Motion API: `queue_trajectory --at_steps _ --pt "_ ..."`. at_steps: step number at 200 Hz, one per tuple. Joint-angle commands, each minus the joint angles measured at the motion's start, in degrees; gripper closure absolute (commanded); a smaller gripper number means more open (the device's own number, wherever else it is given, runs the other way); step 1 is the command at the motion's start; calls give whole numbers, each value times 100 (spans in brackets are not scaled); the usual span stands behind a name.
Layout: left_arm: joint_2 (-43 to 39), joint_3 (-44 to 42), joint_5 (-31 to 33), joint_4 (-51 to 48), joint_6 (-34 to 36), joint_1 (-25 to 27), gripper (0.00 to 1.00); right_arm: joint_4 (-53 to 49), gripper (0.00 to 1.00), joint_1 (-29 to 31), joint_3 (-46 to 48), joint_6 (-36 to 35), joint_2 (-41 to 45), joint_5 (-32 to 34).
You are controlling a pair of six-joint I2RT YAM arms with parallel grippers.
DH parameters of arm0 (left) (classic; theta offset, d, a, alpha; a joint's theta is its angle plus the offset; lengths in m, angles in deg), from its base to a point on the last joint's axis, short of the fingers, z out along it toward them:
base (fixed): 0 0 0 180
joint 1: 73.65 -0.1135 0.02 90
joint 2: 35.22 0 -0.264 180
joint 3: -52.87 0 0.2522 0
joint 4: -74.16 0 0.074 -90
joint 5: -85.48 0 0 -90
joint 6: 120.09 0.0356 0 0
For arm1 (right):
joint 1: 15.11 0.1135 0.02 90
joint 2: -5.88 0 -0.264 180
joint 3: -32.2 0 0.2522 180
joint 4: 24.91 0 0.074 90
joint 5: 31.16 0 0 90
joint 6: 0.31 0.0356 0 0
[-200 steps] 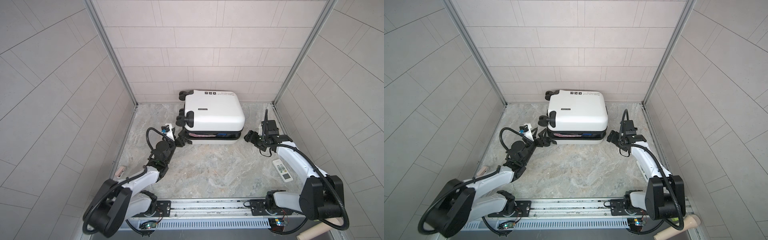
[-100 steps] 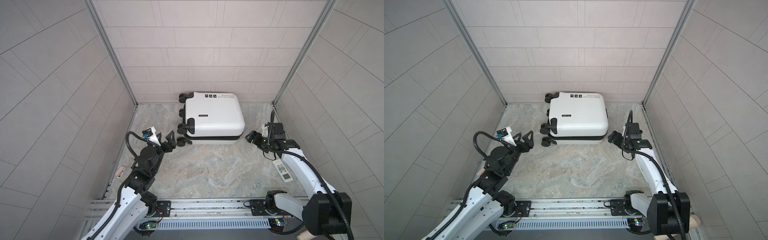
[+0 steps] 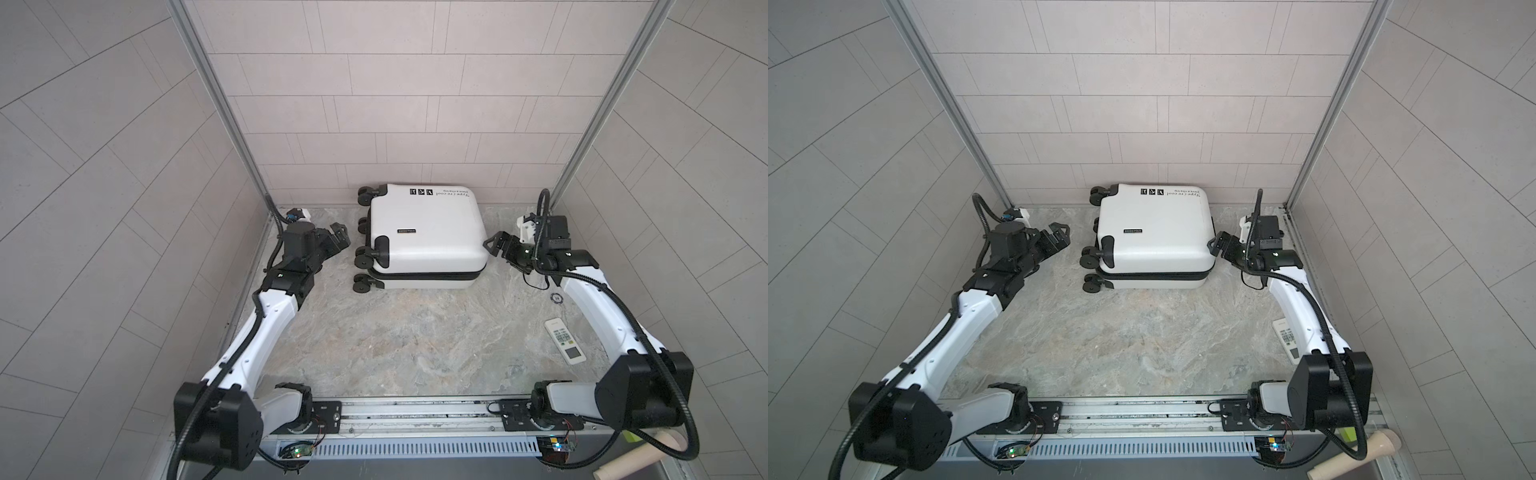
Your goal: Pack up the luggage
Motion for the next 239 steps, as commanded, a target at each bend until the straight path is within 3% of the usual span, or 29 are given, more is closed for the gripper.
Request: queue_trajectory --at_steps 1,27,60,141,173,239 --pt "575 377 -791 437 -279 1 1 191 3 12 -366 -5 -438 -119" --pt "1280 517 -1151 906 -387 2 1 298 3 95 -741 -3 -1070 -218" --pt "1717 584 -1121 1230 -248 -4 1 231 6 512 -1084 -204 -1574 -588" --pt "2106 747 -1381 1266 60 -18 1 571 7 1513 -409 62 -858 -87" --pt "2004 669 -1252 1130 121 -133 2 327 8 1403 -341 -49 -800 38" --pt "1428 372 -872 292 116 -1240 13 -493 14 468 -197 -221 150 320"
